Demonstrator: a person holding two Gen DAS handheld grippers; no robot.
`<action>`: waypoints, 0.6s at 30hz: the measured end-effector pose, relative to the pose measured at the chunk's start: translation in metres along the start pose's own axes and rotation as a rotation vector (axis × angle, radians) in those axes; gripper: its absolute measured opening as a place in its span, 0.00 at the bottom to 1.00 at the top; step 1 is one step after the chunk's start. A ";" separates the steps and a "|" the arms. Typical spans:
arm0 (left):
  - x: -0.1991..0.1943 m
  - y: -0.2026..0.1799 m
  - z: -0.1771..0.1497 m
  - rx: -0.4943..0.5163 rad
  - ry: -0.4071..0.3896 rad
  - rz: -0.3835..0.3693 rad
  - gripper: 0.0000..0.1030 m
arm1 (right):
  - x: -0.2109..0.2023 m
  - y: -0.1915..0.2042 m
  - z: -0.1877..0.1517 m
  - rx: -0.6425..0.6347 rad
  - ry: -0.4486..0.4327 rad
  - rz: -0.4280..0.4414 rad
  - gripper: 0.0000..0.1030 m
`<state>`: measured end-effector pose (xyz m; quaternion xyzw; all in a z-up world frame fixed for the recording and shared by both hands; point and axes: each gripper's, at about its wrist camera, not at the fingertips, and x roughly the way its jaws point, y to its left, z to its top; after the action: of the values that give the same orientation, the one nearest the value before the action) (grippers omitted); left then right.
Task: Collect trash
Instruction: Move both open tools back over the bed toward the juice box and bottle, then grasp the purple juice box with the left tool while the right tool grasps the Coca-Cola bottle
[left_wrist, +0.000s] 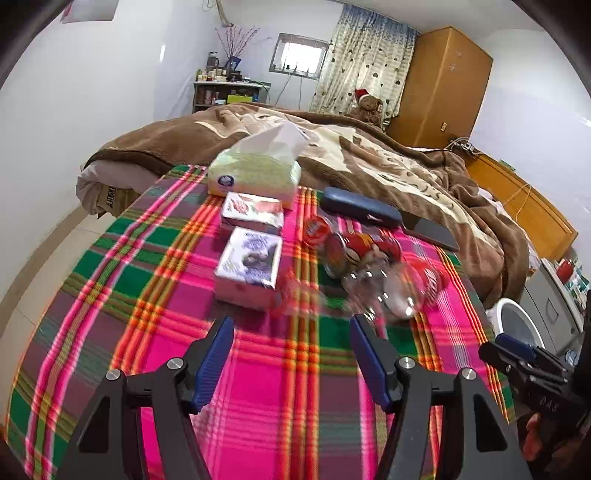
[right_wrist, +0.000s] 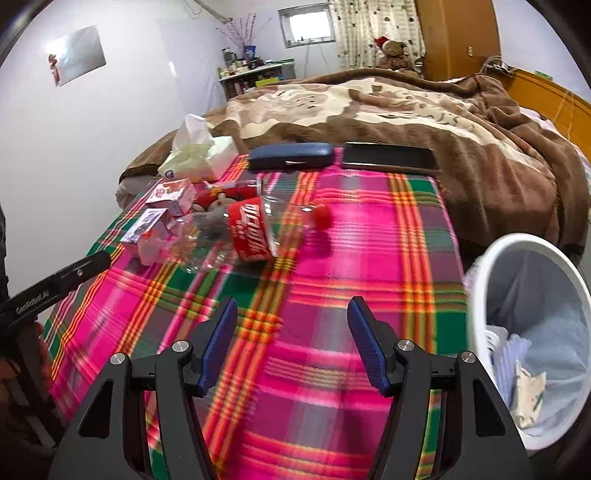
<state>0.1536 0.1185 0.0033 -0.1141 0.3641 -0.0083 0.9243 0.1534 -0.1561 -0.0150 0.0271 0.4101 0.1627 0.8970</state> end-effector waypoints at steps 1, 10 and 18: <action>0.003 0.003 0.003 0.000 0.002 -0.001 0.63 | 0.003 0.002 0.002 0.006 0.003 -0.002 0.62; 0.033 0.023 0.031 -0.001 0.030 0.009 0.63 | 0.024 0.016 0.027 0.100 -0.001 0.030 0.62; 0.060 0.039 0.053 -0.016 0.054 -0.008 0.63 | 0.046 0.016 0.050 0.276 0.001 0.028 0.62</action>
<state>0.2308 0.1612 -0.0080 -0.1227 0.3884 -0.0123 0.9132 0.2144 -0.1220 -0.0125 0.1559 0.4287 0.1171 0.8821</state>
